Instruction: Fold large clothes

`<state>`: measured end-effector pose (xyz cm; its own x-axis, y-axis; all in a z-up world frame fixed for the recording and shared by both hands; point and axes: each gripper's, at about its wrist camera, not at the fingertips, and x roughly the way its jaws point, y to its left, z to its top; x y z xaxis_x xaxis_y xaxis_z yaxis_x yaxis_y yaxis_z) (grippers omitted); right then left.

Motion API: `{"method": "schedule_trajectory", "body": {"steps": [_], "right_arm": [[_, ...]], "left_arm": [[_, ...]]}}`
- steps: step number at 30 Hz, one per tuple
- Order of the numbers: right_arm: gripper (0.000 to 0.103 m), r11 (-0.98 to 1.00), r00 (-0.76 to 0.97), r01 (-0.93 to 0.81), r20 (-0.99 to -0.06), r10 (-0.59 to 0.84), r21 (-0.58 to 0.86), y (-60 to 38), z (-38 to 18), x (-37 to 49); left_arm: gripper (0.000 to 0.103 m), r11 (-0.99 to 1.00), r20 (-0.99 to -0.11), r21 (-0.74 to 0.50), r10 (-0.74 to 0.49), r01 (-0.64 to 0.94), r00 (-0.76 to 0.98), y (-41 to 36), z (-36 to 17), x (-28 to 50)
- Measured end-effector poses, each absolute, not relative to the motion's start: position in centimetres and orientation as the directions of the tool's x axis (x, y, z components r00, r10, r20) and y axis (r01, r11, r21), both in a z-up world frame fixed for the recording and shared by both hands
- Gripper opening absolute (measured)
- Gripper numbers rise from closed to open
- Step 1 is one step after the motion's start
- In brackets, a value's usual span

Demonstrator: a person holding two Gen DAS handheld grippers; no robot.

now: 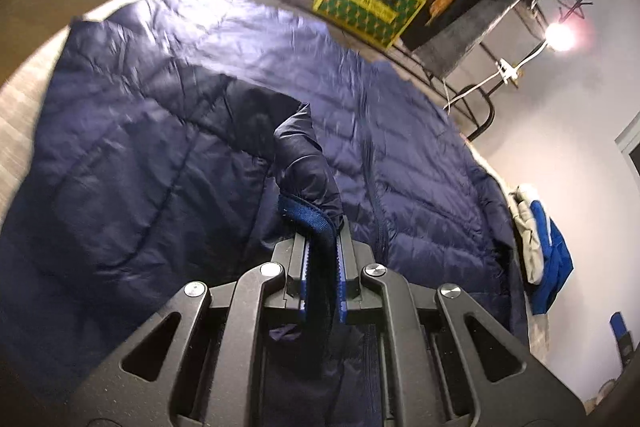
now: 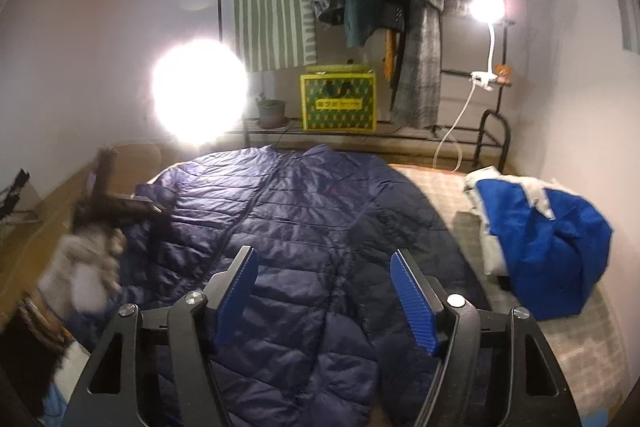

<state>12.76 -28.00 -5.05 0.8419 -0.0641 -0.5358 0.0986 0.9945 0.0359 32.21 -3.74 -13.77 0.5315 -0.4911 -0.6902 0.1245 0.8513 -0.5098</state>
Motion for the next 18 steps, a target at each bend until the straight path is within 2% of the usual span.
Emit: {"method": "schedule_trajectory", "body": {"steps": [3,4,5,6,8,10,13,16,18], "right_arm": [[0.071,0.995,0.825,0.062,-0.566,-0.008,0.076,-27.8,-4.8,15.1],[0.071,0.995,0.817,0.052,-0.577,0.009,0.088,-27.6,-4.7,16.2],[0.071,0.994,0.809,0.047,-0.588,0.018,0.096,-27.5,-4.6,17.1],[0.071,0.994,0.801,0.04,-0.599,0.031,0.106,-27.3,-4.5,18.1],[0.071,0.992,0.786,0.02,-0.615,0.062,0.126,-26.8,-4.5,19.9],[0.073,0.989,0.768,-0.005,-0.633,0.099,0.148,-26.0,-4.5,22.0],[0.081,0.987,0.746,-0.054,-0.652,0.139,0.149,-23.9,-5.0,24.7],[0.086,0.98,0.7,-0.112,-0.687,0.194,0.162,-21.5,-6.5,27.9],[0.086,0.974,0.664,-0.126,-0.713,0.224,0.188,-20.2,-7.9,29.9]], "left_arm": [[0.009,0.852,-0.713,-0.511,-0.493,0.112,0.498,-5.0,-15.0,33.0],[0.014,0.85,-0.718,-0.514,-0.498,0.111,0.485,-5.2,-15.2,33.1],[0.024,0.845,-0.719,-0.523,-0.51,0.116,0.473,-5.4,-15.3,33.2],[0.028,0.828,-0.702,-0.543,-0.541,0.144,0.464,-5.2,-15.0,33.0],[0.043,0.817,-0.678,-0.552,-0.556,0.166,0.481,-4.1,-13.7,32.1],[0.049,0.809,-0.648,-0.557,-0.565,0.188,0.511,-2.6,-12.2,30.9],[0.052,0.813,-0.617,-0.547,-0.554,0.202,0.56,1.0,-9.9,28.9],[0.051,0.864,-0.63,-0.473,-0.469,0.173,0.618,4.7,-8.5,27.2],[0.051,0.898,-0.643,-0.417,-0.402,0.143,0.652,7.1,-8.0,26.3]]}}
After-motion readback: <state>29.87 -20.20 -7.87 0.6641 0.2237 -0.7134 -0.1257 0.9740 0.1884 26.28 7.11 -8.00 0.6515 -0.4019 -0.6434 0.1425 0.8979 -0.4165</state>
